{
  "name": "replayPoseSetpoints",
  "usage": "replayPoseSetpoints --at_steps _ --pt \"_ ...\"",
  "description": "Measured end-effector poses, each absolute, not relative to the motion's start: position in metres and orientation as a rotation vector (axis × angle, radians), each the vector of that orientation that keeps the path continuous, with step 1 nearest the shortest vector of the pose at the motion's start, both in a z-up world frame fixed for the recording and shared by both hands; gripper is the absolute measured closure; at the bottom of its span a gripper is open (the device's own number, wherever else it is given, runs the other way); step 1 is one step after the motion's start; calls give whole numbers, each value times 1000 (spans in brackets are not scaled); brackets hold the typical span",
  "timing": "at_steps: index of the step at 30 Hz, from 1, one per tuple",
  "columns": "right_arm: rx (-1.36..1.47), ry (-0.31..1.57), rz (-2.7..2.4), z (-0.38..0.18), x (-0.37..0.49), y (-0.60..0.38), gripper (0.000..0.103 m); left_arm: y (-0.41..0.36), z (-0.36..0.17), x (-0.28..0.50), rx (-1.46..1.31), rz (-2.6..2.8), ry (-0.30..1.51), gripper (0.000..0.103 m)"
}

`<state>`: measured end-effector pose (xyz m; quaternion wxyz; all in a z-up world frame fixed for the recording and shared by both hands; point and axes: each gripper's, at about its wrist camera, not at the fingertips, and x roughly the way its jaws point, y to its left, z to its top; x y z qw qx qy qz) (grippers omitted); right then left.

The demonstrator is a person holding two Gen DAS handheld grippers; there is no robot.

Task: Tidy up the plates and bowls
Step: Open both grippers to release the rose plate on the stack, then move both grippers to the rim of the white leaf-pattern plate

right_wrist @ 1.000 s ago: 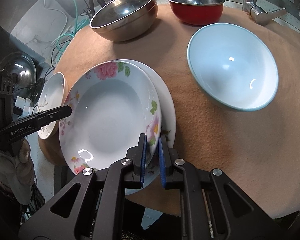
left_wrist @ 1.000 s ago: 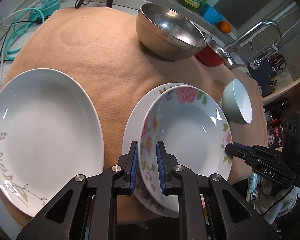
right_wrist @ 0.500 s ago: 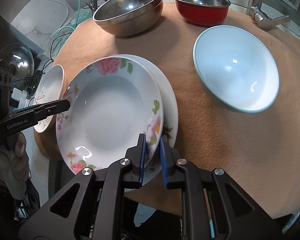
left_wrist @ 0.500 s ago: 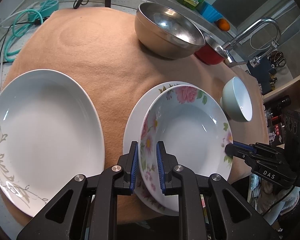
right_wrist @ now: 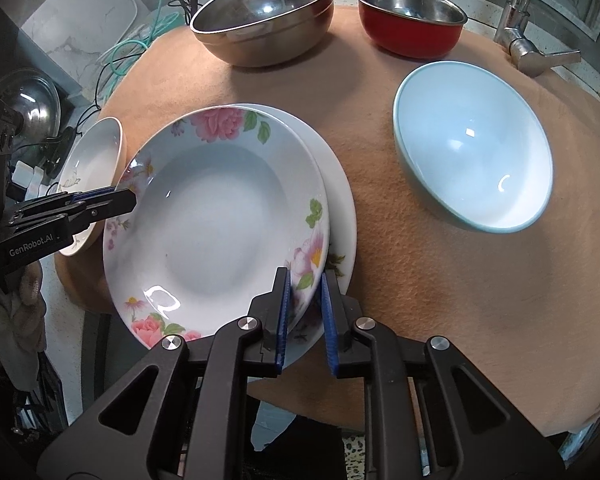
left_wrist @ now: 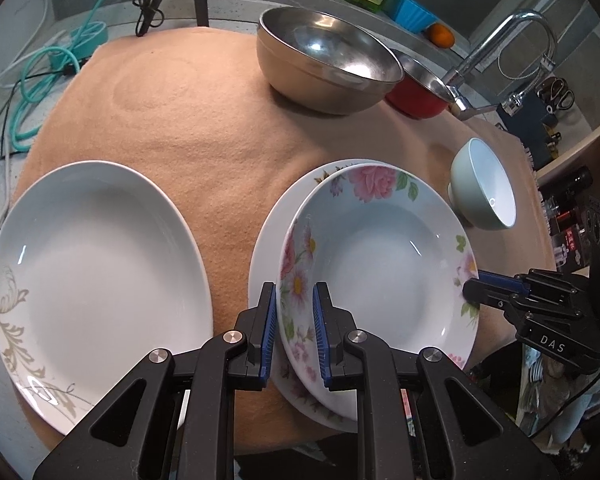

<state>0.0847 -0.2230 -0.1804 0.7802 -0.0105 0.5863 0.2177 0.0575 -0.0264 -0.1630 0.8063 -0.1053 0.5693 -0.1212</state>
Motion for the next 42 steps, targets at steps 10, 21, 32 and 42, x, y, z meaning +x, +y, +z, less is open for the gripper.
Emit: replayPoseSetpoints --at_steps 10,21,32,42 --pt "-9 1271 468 -180 87 -225 86 -35 -163 59 -159 -255 1204 87" --pt "5 1274 465 -181 88 -228 85 -36 -163 60 -138 -268 1205 87" --pt "52 1209 447 -160 84 -237 68 -22 -150 56 -167 -263 1167 87" --pt "56 1068 485 -126 78 -213 50 29 -128 38 -293 -175 1092 80"
